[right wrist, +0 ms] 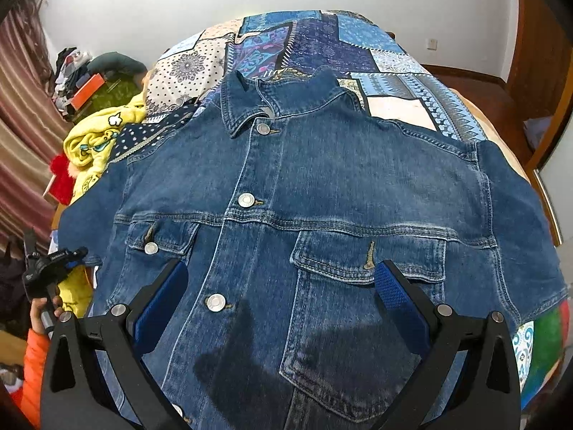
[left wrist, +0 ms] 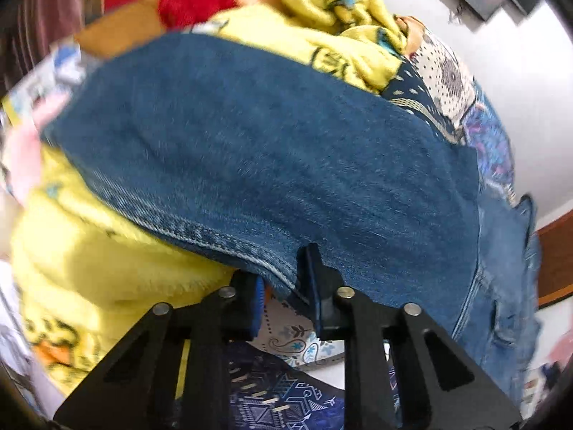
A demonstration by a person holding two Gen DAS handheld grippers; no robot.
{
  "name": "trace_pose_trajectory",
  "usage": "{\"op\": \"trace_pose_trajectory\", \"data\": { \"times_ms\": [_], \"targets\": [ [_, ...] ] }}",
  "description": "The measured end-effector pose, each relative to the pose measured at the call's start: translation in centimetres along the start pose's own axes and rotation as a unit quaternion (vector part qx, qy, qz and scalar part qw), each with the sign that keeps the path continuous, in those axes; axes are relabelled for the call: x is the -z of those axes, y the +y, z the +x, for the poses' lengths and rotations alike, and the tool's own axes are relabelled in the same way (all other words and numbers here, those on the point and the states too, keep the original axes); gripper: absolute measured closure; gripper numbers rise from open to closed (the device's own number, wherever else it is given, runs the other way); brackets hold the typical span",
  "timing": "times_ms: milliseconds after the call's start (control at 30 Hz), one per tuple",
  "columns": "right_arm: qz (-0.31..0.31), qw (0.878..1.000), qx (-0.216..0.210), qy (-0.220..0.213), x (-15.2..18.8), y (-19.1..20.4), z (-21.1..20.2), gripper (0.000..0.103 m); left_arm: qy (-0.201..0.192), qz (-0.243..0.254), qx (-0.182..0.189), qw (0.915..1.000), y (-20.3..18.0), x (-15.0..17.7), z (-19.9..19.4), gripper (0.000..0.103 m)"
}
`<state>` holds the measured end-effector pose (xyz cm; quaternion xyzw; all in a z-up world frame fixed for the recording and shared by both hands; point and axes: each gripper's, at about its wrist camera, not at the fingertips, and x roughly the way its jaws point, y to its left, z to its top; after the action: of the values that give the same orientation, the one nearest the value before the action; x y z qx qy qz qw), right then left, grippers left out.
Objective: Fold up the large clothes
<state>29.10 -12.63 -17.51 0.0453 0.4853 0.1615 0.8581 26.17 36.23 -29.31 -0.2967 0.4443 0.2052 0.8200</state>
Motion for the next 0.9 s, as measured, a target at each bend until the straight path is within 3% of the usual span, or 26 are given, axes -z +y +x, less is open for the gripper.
{"op": "trace_pose_trajectory", "data": {
  "times_ms": [167,433,600,767,900],
  "targets": [
    [-0.002,1.0,-0.005,-0.008,0.0,-0.1,-1.3,0.0,-0.03,0.029,-0.034,0.9985,-2.0,-1.0,-2.7,0.091],
    [0.001,0.999,-0.003,-0.039,0.3,-1.0,-4.1,0.0,-0.111,0.068,-0.003,0.9915,-7.0,-3.5,-9.3,0.094],
    [0.008,0.999,-0.009,-0.05,0.7,-1.7,-5.4,0.0,-0.137,0.123,0.027,0.9826,-13.2,-3.3,-11.9,0.096],
    [0.0,0.998,-0.01,-0.06,1.0,-2.0,-6.4,0.0,-0.133,0.187,0.069,0.9709,-19.7,-1.1,-12.7,0.097],
    [-0.004,0.998,-0.013,-0.063,1.3,-2.4,-6.7,0.0,-0.103,0.24,0.1,0.96,-24.7,2.3,-11.5,0.097]
  ]
}}
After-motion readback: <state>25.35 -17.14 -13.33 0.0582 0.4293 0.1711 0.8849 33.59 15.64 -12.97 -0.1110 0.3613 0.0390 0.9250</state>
